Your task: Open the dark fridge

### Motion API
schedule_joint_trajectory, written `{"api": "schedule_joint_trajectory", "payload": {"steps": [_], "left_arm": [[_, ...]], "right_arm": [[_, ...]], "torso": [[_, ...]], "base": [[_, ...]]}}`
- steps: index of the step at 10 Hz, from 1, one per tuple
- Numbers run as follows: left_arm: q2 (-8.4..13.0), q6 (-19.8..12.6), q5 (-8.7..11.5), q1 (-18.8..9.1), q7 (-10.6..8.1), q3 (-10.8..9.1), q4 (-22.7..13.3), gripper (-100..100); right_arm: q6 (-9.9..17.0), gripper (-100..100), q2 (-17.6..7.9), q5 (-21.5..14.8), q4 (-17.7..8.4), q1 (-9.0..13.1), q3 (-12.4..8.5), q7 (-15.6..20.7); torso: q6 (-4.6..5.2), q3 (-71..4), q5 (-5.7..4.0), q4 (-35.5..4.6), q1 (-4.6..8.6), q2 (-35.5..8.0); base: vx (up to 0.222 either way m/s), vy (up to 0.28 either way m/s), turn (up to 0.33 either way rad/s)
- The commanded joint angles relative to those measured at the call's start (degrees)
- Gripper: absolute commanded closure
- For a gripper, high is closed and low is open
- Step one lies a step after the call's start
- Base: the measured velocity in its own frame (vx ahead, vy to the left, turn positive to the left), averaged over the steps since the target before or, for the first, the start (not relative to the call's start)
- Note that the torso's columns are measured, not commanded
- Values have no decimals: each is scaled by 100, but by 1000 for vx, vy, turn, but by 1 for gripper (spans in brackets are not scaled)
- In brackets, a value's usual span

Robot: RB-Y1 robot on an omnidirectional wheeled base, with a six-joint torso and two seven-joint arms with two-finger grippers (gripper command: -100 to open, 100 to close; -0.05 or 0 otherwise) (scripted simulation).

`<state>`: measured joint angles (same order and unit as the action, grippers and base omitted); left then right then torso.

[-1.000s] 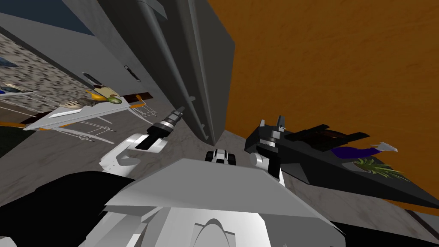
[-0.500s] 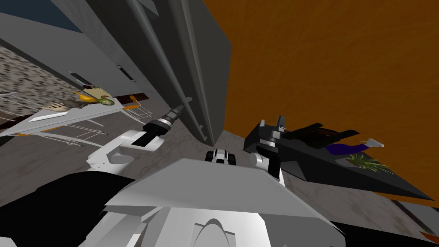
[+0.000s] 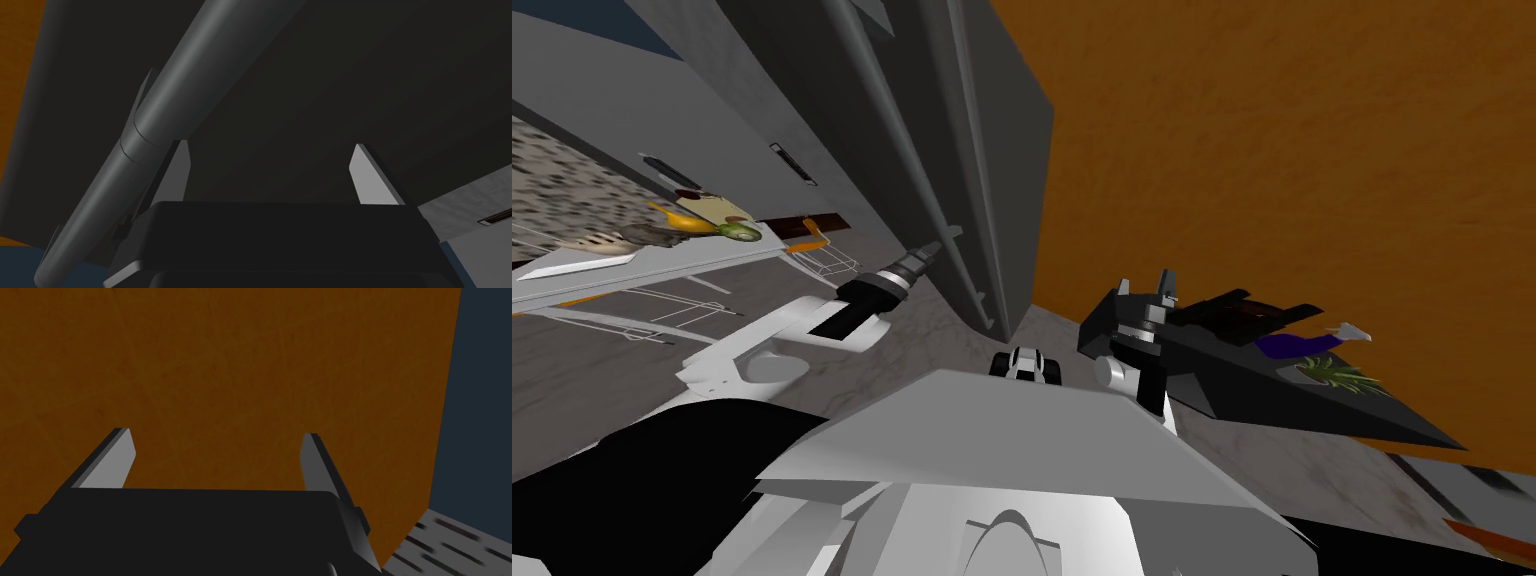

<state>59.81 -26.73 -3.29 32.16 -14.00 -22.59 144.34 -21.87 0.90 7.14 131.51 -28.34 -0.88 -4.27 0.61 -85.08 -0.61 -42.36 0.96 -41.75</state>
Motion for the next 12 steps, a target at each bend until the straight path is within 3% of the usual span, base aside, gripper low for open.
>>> {"api": "schedule_joint_trajectory", "payload": {"steps": [1,2,3,4,5,8,12], "left_arm": [[175,-114,3,-50,-66,-97,319,-100],[164,-171,74,86,-66,-149,261,-100],[77,-136,112,37,-85,-111,88,-100],[106,-163,99,109,-69,-97,163,-100],[94,-159,103,123,-68,-85,139,100],[234,171,63,193,-207,-21,260,100],[418,604,12,293,-392,72,404,100]], "right_arm": [[0,0,0,0,0,0,0,0],[0,0,0,0,0,0,0,0],[0,0,0,0,0,0,0,0],[0,0,1,0,0,1,1,0],[0,0,0,0,0,0,0,0],[0,0,-2,0,0,2,-2,0],[1,0,-3,0,-1,3,-3,0]], "torso": [[8,3,-11,-5,21,-7],[14,4,-17,-7,32,-10],[2,11,-6,-1,18,-16],[-13,2,14,4,-30,-1],[-23,5,30,12,-53,-2],[-61,72,85,-2,-170,-88],[-60,51,53,8,-69,-56]], "base": [[13,8,-16],[-8,21,49],[11,41,4],[-4,23,26],[-14,6,14],[-155,236,-103],[-215,379,-108]]}}
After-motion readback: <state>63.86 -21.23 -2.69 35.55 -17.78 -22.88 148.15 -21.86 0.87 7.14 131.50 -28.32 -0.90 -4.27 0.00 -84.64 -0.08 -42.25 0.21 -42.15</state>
